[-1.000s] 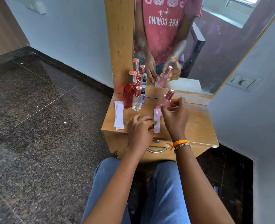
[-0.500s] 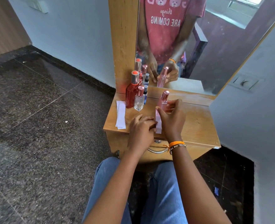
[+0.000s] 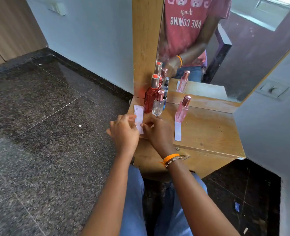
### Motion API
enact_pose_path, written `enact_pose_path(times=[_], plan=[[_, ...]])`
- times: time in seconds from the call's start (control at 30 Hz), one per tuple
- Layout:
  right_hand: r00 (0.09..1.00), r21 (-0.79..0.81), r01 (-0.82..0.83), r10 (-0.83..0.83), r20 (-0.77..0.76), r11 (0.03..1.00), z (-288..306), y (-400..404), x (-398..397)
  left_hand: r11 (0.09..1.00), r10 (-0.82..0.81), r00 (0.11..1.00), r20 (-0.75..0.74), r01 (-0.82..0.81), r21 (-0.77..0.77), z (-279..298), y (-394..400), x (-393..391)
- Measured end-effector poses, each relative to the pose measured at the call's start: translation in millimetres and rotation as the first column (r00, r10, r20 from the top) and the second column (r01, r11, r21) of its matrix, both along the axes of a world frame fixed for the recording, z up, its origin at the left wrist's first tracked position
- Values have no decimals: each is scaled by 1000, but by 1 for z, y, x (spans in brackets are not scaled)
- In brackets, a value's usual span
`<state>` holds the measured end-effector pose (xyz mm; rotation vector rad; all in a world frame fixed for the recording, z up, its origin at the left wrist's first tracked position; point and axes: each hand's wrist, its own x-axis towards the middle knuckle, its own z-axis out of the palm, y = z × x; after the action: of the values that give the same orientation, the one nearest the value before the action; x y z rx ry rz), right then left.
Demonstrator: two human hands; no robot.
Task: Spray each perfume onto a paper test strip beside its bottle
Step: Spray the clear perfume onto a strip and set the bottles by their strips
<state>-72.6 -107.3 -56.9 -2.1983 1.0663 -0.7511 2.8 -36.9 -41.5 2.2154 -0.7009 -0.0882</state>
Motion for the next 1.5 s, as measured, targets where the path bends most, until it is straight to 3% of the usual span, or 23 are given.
enact_pose_path(times=[0.17,0.3,0.67,1.27,1.43,1.5], plan=[[982,65,184,-180,-52,981,5,4,23,991,-47,999,-23,50,124,-9,4,2],[967,125,246,-235,-95,961,5,3,30,992,-64,998,-17,66,109,-14,4,4],[974,188,218,-203,-96,958,6,0,31,990,-88,996,-31,91,112,-17,6,7],[981,255,160,-182,63,953,11,-6,-1,992,-82,995,-56,87,96,-15,4,9],[980,253,80,-123,159,964,14,-5,-14,995,44,999,-26,-46,-84,-5,0,3],[977,273,27,-84,198,962,15,-1,-18,977,-35,993,-110,10,-214,1,-4,3]])
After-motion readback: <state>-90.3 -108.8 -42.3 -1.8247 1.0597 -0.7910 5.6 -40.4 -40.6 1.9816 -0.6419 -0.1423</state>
